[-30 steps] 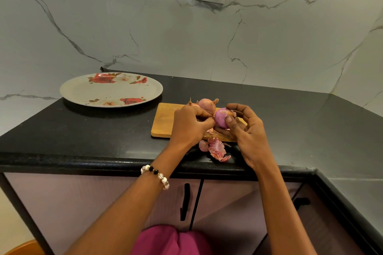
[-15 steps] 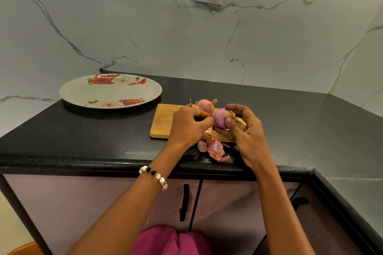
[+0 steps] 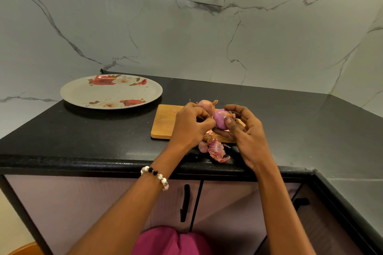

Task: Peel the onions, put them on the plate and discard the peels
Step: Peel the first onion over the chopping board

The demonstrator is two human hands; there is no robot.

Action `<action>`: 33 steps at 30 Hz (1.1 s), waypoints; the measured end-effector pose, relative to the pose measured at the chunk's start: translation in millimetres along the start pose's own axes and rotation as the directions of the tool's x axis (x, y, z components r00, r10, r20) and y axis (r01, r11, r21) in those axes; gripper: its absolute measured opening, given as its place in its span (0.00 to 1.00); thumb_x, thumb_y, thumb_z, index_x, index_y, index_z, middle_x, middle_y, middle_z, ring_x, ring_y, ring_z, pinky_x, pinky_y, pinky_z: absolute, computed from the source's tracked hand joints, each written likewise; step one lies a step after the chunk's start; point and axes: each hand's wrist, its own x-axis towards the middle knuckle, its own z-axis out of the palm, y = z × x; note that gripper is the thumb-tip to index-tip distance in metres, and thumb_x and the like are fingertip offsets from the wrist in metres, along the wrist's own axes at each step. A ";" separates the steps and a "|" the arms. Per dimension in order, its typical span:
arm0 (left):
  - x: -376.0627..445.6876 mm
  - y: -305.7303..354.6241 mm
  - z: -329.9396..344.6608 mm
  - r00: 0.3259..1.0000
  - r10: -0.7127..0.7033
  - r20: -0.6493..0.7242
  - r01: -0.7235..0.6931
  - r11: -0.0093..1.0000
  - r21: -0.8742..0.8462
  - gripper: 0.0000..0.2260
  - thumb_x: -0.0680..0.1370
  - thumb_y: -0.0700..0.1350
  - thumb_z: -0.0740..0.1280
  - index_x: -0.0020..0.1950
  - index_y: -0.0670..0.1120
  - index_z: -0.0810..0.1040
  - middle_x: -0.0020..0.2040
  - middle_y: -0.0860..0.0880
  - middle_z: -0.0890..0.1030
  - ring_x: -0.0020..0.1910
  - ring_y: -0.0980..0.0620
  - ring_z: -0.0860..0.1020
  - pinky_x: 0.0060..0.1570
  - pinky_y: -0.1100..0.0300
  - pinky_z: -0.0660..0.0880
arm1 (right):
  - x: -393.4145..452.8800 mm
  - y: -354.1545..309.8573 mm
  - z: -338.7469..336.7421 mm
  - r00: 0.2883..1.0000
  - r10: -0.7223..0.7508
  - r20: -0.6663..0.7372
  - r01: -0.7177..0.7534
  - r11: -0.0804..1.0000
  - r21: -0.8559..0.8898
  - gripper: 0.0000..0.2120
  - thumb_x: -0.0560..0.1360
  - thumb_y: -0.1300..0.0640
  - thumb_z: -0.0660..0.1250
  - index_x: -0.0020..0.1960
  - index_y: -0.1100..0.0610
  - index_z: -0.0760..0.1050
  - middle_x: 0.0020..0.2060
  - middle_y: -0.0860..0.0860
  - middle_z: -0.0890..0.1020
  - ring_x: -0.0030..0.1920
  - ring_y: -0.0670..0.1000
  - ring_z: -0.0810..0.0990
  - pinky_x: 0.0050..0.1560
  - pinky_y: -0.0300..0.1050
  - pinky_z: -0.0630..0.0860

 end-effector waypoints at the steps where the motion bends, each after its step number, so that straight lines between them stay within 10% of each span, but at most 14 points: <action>1: 0.3 0.0 0.1 1.000 -0.004 0.004 0.004 1.000 0.000 0.03 0.71 0.40 0.71 0.37 0.45 0.80 0.46 0.50 0.76 0.44 0.55 0.76 0.40 0.69 0.71 | -0.1 -0.3 0.1 1.000 -0.001 -0.007 0.001 1.000 0.006 0.10 0.79 0.66 0.64 0.59 0.58 0.75 0.57 0.56 0.79 0.52 0.58 0.85 0.47 0.47 0.84; 18: 1.2 -0.9 0.8 0.992 0.004 -0.127 0.003 0.999 0.054 0.04 0.72 0.41 0.72 0.38 0.44 0.78 0.49 0.49 0.72 0.43 0.56 0.73 0.39 0.76 0.69 | 1.2 -13.5 -3.8 0.973 0.158 -0.168 -0.092 0.933 0.347 0.12 0.83 0.67 0.54 0.56 0.63 0.77 0.55 0.60 0.78 0.47 0.59 0.83 0.41 0.50 0.84; 33: -1.8 1.2 1.5 0.978 0.200 -0.065 -0.203 0.978 -0.038 0.12 0.74 0.48 0.71 0.54 0.44 0.83 0.46 0.49 0.85 0.44 0.57 0.81 0.45 0.69 0.76 | 1.3 -10.0 -1.8 0.984 0.141 -0.111 -0.108 0.958 0.266 0.12 0.83 0.62 0.58 0.57 0.63 0.78 0.54 0.57 0.82 0.51 0.60 0.84 0.43 0.45 0.84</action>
